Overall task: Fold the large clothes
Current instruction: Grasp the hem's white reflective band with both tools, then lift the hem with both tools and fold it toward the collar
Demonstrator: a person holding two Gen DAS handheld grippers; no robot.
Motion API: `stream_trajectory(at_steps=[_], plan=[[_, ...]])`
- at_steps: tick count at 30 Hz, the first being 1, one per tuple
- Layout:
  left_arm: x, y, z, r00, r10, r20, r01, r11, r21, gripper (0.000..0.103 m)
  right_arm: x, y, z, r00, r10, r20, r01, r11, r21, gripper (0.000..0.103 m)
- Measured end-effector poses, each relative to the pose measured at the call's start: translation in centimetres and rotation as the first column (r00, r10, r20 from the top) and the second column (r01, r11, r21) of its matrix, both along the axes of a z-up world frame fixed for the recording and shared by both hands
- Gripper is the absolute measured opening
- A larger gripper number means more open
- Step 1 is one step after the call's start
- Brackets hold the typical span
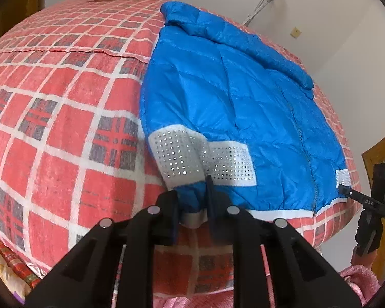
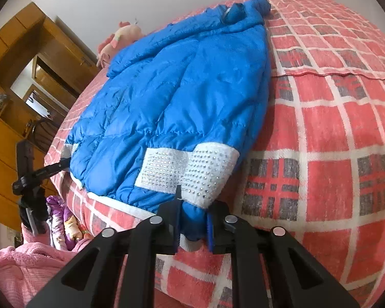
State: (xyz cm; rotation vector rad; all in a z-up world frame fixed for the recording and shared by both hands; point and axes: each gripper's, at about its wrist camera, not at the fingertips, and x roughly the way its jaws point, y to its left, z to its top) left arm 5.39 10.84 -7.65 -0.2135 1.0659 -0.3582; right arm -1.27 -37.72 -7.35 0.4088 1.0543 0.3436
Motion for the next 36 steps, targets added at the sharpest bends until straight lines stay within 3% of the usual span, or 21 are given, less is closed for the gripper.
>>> stream_trajectory(at_steps=[10, 16, 22, 29, 36], plan=[[0.2, 0.0, 4.6, 0.993, -0.022, 0.116, 0.034, 0.994, -0.108, 0.008, 0.5, -0.9, 5.1, 0.988, 0.011, 0.152, -0.018, 0.999, 0.044, 0.009], [2.9, -1.0, 8.0, 0.979, -0.039, 0.200, 0.067, 0.988, -0.137, 0.007, 2.5, -1.4, 8.6, 0.973, 0.009, 0.232, -0.019, 0.999, 0.039, 0.009], [7.5, -1.6, 11.0, 0.963, -0.028, 0.268, 0.072, 0.985, -0.158, 0.007, 6.4, -2.8, 11.8, 0.961, -0.013, 0.277, -0.003, 0.998, 0.055, 0.009], [12.9, -3.6, 14.2, 0.936, -0.024, 0.352, 0.072, 0.990, -0.124, 0.008, 13.1, -4.1, 14.6, 0.959, -0.045, 0.281, 0.028, 0.998, 0.065, 0.009], [19.8, -5.7, 14.9, 0.933, -0.003, 0.360, 0.043, 0.994, -0.102, 0.008, 21.1, -5.5, 14.1, 0.969, -0.097, 0.226, 0.077, 0.992, 0.096, 0.009]])
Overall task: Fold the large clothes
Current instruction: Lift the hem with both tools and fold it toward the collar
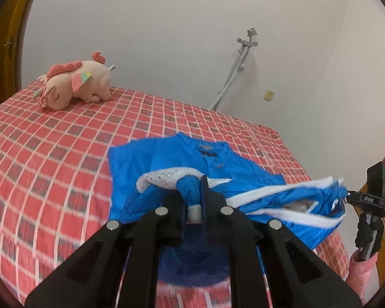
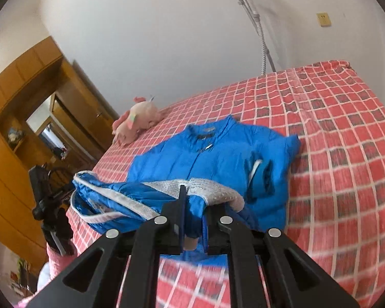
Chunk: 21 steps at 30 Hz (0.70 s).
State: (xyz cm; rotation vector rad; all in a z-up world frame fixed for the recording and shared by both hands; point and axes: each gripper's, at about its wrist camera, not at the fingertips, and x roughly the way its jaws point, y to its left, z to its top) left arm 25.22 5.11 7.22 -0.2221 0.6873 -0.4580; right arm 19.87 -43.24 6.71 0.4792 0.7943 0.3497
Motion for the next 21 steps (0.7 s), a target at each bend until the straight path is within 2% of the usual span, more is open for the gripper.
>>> stream_trajectory(at_steps=[4, 11, 17, 21], plan=[[4.2, -0.6, -0.3, 1.000, 0.013, -0.019, -0.013, 1.000, -0.009, 0.008, 4.4, -0.6, -1.1, 0.999, -0.021, -0.043, 0.021, 1.000, 0.007, 0.009], [10.8, -2.7, -2.3, 0.998, 0.038, -0.052, -0.035, 0.998, 0.054, 0.008, 11.0, -1.6, -3.4, 0.992, -0.050, -0.118, 0.051, 0.999, 0.008, 0.009], [16.2, -3.9, -4.6, 0.994, 0.067, -0.089, -0.058, 0.993, 0.100, 0.009, 16.4, -2.3, -6.0, 0.980, -0.074, -0.186, 0.072, 0.997, -0.017, 0.009], [19.8, -4.4, -7.3, 0.986, 0.087, -0.144, -0.067, 0.988, 0.138, 0.009, 19.3, -2.8, -8.7, 0.966, -0.089, -0.243, 0.087, 0.996, -0.017, 0.009]])
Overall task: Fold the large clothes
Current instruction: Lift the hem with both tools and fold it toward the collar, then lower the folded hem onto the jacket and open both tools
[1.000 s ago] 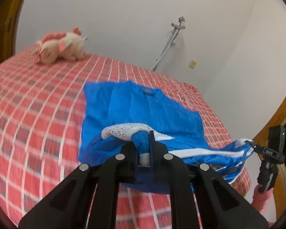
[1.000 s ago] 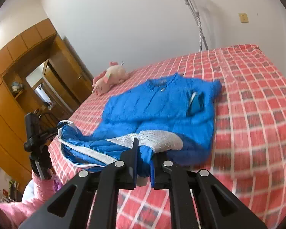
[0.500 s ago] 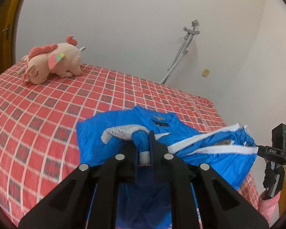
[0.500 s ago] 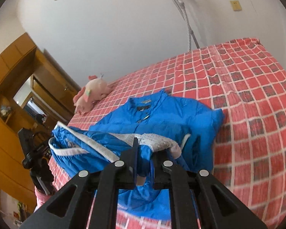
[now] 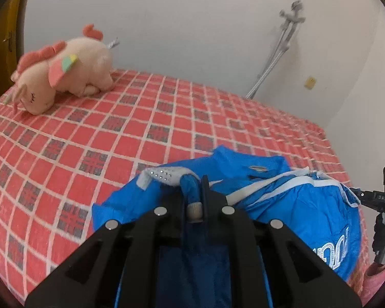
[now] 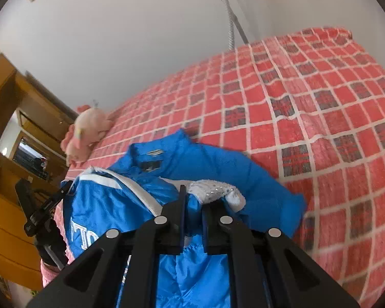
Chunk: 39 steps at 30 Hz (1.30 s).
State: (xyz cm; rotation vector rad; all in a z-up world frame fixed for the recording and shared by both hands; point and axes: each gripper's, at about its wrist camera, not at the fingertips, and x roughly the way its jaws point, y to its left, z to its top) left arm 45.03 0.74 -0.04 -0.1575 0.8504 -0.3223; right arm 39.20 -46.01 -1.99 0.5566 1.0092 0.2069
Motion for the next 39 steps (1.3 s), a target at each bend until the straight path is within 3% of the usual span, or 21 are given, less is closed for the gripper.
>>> stream_trajectory(at_steps=[6, 12, 16, 18, 19, 20, 24, 27, 29, 30, 31, 33, 34, 36, 39], plan=[[3.3, -0.5, -3.8, 0.997, 0.012, -0.082, -0.010, 1.000, 0.029, 0.012, 2.9, -0.4, -4.0, 0.997, -0.015, -0.077, 0.018, 0.999, 0.032, 0.009], [4.8, -0.2, -5.4, 0.990, 0.016, -0.138, -0.016, 1.000, -0.001, 0.013, 3.6, -1.1, -6.4, 0.994, -0.029, -0.110, 0.039, 0.996, 0.086, 0.009], [4.3, 0.3, -4.5, 0.988, -0.012, -0.156, 0.005, 0.999, -0.045, 0.019, 2.7, -1.0, -5.0, 0.996, -0.003, -0.084, 0.010, 0.997, 0.076, 0.023], [3.1, 1.0, -3.3, 0.987, -0.038, -0.154, 0.023, 0.995, -0.098, 0.030, 1.5, -0.9, -3.8, 0.998, 0.013, -0.057, -0.009, 0.998, 0.068, 0.038], [2.4, 1.4, -2.7, 0.988, -0.048, -0.146, 0.031, 0.993, -0.116, 0.051, 0.8, -0.9, -3.1, 0.999, 0.019, -0.041, -0.017, 0.999, 0.049, 0.056], [1.7, 1.8, -2.0, 0.990, -0.052, -0.130, 0.035, 0.991, -0.126, 0.064, -0.1, -0.8, -2.3, 0.999, 0.025, -0.020, -0.025, 1.000, 0.006, 0.065], [-1.7, 4.1, -0.3, 0.998, -0.025, -0.065, 0.022, 0.999, -0.047, 0.068, -3.2, -0.5, -1.1, 0.999, 0.044, 0.001, -0.043, 0.990, -0.135, 0.064], [-3.4, 5.4, -1.4, 0.996, 0.004, -0.086, -0.002, 1.000, 0.022, 0.071, -4.7, -0.2, -1.8, 0.998, 0.063, -0.019, -0.065, 0.986, -0.155, 0.064], [-4.2, 5.9, -2.5, 0.994, 0.000, -0.112, 0.003, 1.000, 0.024, 0.071, -5.4, 0.2, -2.3, 0.997, 0.081, -0.013, -0.082, 0.984, -0.158, 0.063], [-4.4, 5.9, -2.8, 0.993, -0.005, -0.116, 0.007, 1.000, 0.016, 0.069, -5.6, 0.5, -2.4, 0.996, 0.088, -0.008, -0.088, 0.981, -0.171, 0.060], [-4.7, 5.8, -3.2, 0.993, -0.008, -0.117, 0.010, 1.000, 0.016, 0.067, -5.8, 0.9, -2.5, 0.996, 0.092, -0.006, -0.092, 0.978, -0.188, 0.050], [-5.1, 5.2, -3.7, 0.994, -0.016, -0.109, 0.018, 1.000, 0.019, 0.039, -6.0, 1.8, -2.7, 0.995, 0.095, -0.007, -0.094, 0.967, -0.237, 0.035], [-5.3, 4.8, -3.8, 0.995, -0.010, -0.101, 0.013, 0.999, 0.036, 0.036, -6.1, 2.2, -2.7, 0.996, 0.091, -0.007, -0.090, 0.963, -0.254, 0.027], [-5.8, 3.9, -3.7, 0.998, 0.010, -0.058, -0.004, 0.995, 0.097, 0.017, -6.2, 2.6, -2.3, 0.997, 0.081, 0.005, -0.076, 0.955, -0.285, 0.019], [-6.0, 3.7, -2.7, 0.999, 0.030, -0.015, -0.028, 0.995, 0.097, 0.008, -6.7, 2.4, -1.2, 0.998, 0.049, 0.049, -0.034, 0.961, -0.275, 0.010]])
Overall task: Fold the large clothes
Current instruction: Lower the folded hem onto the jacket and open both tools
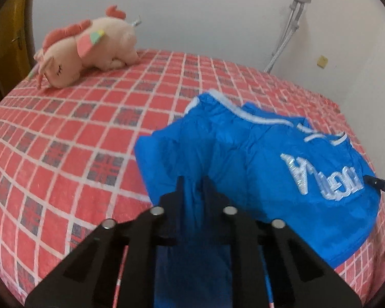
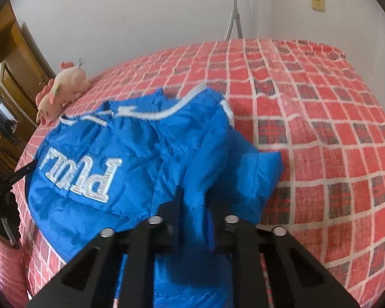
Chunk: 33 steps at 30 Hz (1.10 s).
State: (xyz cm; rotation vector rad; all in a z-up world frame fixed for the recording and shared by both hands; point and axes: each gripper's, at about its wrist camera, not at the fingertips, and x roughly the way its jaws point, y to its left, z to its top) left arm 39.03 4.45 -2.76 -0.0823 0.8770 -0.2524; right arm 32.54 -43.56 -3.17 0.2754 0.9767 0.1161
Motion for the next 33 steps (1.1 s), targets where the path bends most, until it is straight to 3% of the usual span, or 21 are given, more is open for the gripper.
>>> stream_trajectory(at_steps=[4, 9, 12, 14, 18, 20, 22, 23, 26, 29, 33], plan=[[0.7, 0.6, 0.6, 0.999, 0.025, 0.036, -0.023, 0.999, -0.042, 0.006, 0.8, -1.1, 0.1, 0.998, -0.064, 0.016, 0.064, 0.998, 0.027, 0.009], [3.4, -0.3, -3.4, 0.998, 0.044, -0.032, -0.044, 0.999, 0.016, 0.007, 2.8, -1.4, -3.4, 0.994, -0.099, -0.046, 0.101, 0.994, 0.042, 0.010], [3.2, -1.2, -4.5, 0.999, 0.030, -0.016, -0.029, 0.997, 0.077, 0.007, 2.9, -1.0, -4.5, 0.993, -0.103, -0.053, 0.105, 0.994, 0.030, 0.012], [3.1, -1.6, -4.3, 0.999, 0.034, -0.018, -0.032, 0.994, 0.102, 0.007, 3.0, -0.8, -4.4, 0.992, -0.110, -0.055, 0.111, 0.994, 0.013, 0.012], [3.1, -0.8, -2.9, 0.996, 0.074, -0.047, -0.070, 0.995, 0.073, 0.011, 2.2, -1.3, -2.9, 0.986, -0.161, -0.041, 0.163, 0.986, 0.040, 0.021], [1.9, -0.5, -0.9, 0.995, 0.099, 0.000, -0.099, 0.993, 0.071, 0.013, 1.0, -1.0, -1.1, 0.984, -0.177, 0.012, 0.177, 0.984, 0.014, 0.024], [0.8, -1.0, 0.7, 0.993, 0.106, 0.057, -0.110, 0.990, 0.086, 0.022, 0.5, -0.1, 0.5, 0.982, -0.180, 0.057, 0.181, 0.983, -0.012, 0.026], [0.3, -1.6, 1.5, 0.990, 0.110, 0.084, -0.117, 0.989, 0.094, 0.028, 0.4, 0.8, 1.2, 0.982, -0.177, 0.072, 0.179, 0.984, -0.024, 0.029], [-0.9, -5.5, 2.9, 0.993, 0.048, 0.112, -0.060, 0.993, 0.102, 0.030, 0.9, 4.6, 2.5, 0.981, -0.145, 0.126, 0.155, 0.985, -0.072, 0.033], [-1.8, -10.1, 2.5, 0.995, -0.025, 0.095, 0.016, 0.996, 0.093, 0.030, 0.8, 7.4, 3.2, 0.965, -0.176, 0.196, 0.201, 0.972, -0.122, 0.033], [-1.7, -13.3, 0.3, 0.998, -0.058, 0.040, 0.055, 0.997, 0.058, 0.030, 2.5, 10.3, 1.1, 0.988, -0.083, 0.131, 0.091, 0.994, -0.061, 0.032]])
